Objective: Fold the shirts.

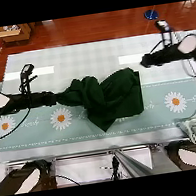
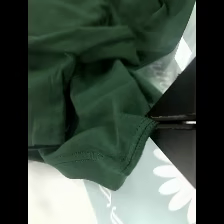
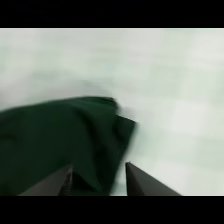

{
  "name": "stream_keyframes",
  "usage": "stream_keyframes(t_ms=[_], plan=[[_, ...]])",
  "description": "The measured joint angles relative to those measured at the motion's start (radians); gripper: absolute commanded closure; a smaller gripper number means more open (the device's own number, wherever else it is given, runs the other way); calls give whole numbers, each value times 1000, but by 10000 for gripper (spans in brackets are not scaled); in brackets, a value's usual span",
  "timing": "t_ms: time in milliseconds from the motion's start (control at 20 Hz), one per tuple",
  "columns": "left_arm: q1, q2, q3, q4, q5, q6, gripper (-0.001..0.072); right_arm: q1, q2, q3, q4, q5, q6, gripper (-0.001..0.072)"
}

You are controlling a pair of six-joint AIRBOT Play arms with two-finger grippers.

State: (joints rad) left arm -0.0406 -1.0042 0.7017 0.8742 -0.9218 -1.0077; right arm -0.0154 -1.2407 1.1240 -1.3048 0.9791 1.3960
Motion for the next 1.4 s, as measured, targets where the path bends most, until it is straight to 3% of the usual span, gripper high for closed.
stream_keyframes(t_ms=[200,350,400,450,650,850,900,950,1000,1050,1250,1400], plan=[[-3,-17,0,-2,-1,18,686,-198,78,-126,-12,270,-10,225],[-3,-21,-1,-2,-2,24,686,-301,145,-337,130,355,-51,221],[-3,-21,0,-2,-1,25,686,-316,168,-415,184,348,-63,140],[-3,-23,0,-2,-2,25,686,-321,185,-479,243,328,-72,127],[-3,-23,0,-2,-2,28,686,-264,217,-676,464,185,-101,128],[-3,-23,0,-2,-2,28,686,-106,197,-739,600,-7,-72,132],[-3,-23,0,-2,-2,28,686,-60,175,-746,646,-50,-61,157],[-3,-23,0,-2,-2,28,686,-15,146,-750,682,-89,-49,261],[-3,-23,0,-2,-2,30,685,22,113,-752,726,-134,-40,443],[-3,-23,0,-2,-2,36,686,56,78,-753,755,-175,-41,690],[12,-22,6,-1,-5,65,687,105,21,-692,849,-225,-100,686],[60,-5,45,0,-5,74,687,77,100,-567,891,-130,-144,687]])
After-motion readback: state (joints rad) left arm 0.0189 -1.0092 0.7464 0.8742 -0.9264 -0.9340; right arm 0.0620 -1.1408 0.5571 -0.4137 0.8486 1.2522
